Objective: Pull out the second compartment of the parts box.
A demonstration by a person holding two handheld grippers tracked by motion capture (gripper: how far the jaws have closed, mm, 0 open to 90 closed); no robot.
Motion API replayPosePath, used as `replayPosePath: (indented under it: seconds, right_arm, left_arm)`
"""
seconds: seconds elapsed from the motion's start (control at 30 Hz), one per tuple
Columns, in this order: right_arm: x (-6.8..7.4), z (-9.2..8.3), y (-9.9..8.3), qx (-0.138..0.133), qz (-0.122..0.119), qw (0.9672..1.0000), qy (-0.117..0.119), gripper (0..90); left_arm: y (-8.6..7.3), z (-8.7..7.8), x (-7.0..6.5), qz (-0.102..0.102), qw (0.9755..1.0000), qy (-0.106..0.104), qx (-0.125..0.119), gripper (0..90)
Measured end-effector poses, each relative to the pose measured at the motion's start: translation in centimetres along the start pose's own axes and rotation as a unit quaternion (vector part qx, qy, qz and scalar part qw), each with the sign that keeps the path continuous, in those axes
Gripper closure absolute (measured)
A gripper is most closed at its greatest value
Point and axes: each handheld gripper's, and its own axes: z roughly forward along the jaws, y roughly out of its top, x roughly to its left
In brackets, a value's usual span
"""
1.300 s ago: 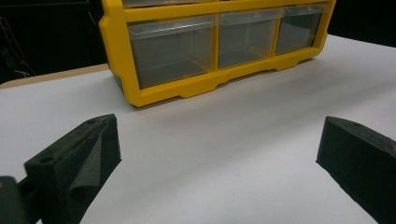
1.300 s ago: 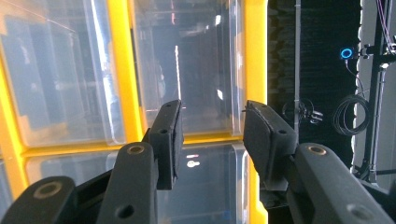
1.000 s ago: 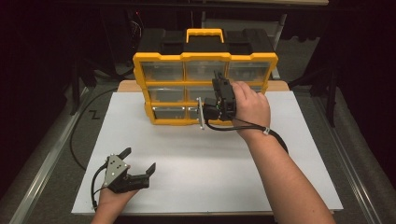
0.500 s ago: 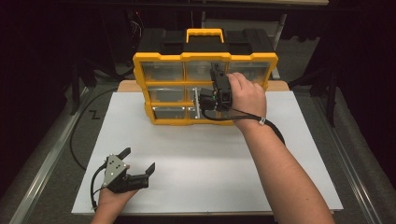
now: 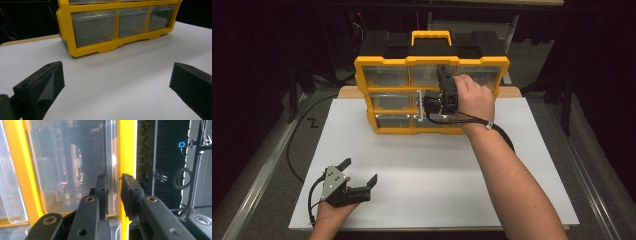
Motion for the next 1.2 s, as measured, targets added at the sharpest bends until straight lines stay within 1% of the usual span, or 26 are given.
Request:
replayPosePath:
  seconds: [0.03, 0.13, 0.27, 0.33, 0.37, 0.53, 0.6, 0.67, 0.7, 0.77, 0.83, 0.87, 0.97, 1.03, 1.07, 1.13, 1.17, 1.2]
  right_arm:
    - [0.0, 0.0, 0.0, 0.000, -0.001, 1.0000, -0.001, 79.5]
    - [0.2, -0.2, -0.1, -0.004, -0.004, 1.0000, -0.004, 81.8]
    - [0.3, -0.4, -0.1, -0.008, -0.004, 0.9999, -0.009, 83.1]
    - [0.4, -0.4, -0.1, -0.006, -0.001, 0.9999, -0.010, 83.2]
    - [0.3, -0.5, -0.2, -0.008, -0.003, 0.9999, -0.008, 83.3]
    - [0.2, -0.9, -0.2, -0.009, -0.007, 0.9999, -0.008, 83.5]
    - [0.2, -1.2, -0.2, -0.010, -0.006, 0.9999, -0.010, 83.5]
    - [0.2, -1.5, -0.1, -0.009, -0.010, 0.9999, -0.010, 83.5]
    - [0.1, -1.8, -0.1, -0.009, -0.004, 0.9999, -0.007, 83.5]
    - [0.1, -2.0, -0.1, -0.010, -0.006, 0.9999, -0.008, 83.5]
    - [0.0, -2.5, -0.1, -0.009, -0.007, 0.9999, -0.007, 83.4]
    - [-0.2, -2.8, -0.2, -0.010, -0.009, 0.9999, -0.002, 83.4]
    - [-0.3, -3.1, -0.2, -0.010, -0.007, 0.9999, 0.000, 83.0]
    - [-0.4, -3.3, -0.2, -0.009, -0.008, 0.9999, 0.009, 78.5]
    - [-0.4, -3.3, -0.1, -0.010, -0.005, 0.9998, 0.015, 75.4]
    - [-0.4, -3.3, 0.1, -0.013, -0.006, 0.9994, 0.030, 69.4]
    - [-0.4, -3.3, 0.1, -0.013, -0.006, 0.9994, 0.030, 69.4]
    - [-0.3, -3.2, 0.6, -0.015, -0.012, 0.9991, 0.037, 66.6]
  left_arm:
    - [0.0, 0.1, 0.1, -0.004, 1.0000, 0.001, 0.000, 0.3]
    - [-0.1, 0.1, 0.2, -0.004, 1.0000, 0.002, 0.001, 0.4]
    - [0.1, -0.2, 0.0, -0.003, 1.0000, 0.002, -0.008, 0.4]
    - [0.1, -0.1, 0.0, -0.001, 1.0000, 0.001, -0.005, 0.3]
    - [0.1, 0.0, 0.0, 0.002, 1.0000, 0.001, 0.001, 0.3]
    - [0.0, 0.1, -0.1, 0.002, 1.0000, -0.001, 0.001, 0.3]
    - [0.0, 0.0, -0.1, 0.002, 1.0000, -0.001, 0.000, 0.4]
    - [0.0, 0.0, -0.1, 0.002, 1.0000, -0.001, 0.000, 0.4]
    - [0.1, 0.0, -0.1, 0.002, 1.0000, -0.001, 0.000, 0.4]
    - [0.1, 0.0, -0.1, 0.003, 1.0000, -0.001, 0.000, 0.4]
    - [0.1, 0.0, -0.2, 0.001, 1.0000, -0.002, -0.004, 0.4]
    - [0.1, 0.0, -0.2, 0.003, 1.0000, -0.003, -0.001, 0.4]
    - [0.1, 0.1, -0.2, 0.005, 1.0000, -0.005, 0.000, 0.4]
    - [0.1, 0.1, -0.3, 0.006, 1.0000, -0.007, -0.001, 0.4]
    - [0.2, 0.1, -0.3, 0.007, 0.9999, -0.008, -0.002, 0.4]
    - [0.1, 0.2, -0.3, 0.007, 0.9999, -0.009, -0.001, 0.4]
    - [0.1, 0.2, -0.3, 0.007, 0.9999, -0.009, -0.001, 0.4]
    - [0.1, 0.2, -0.3, 0.008, 0.9999, -0.008, 0.000, 0.4]
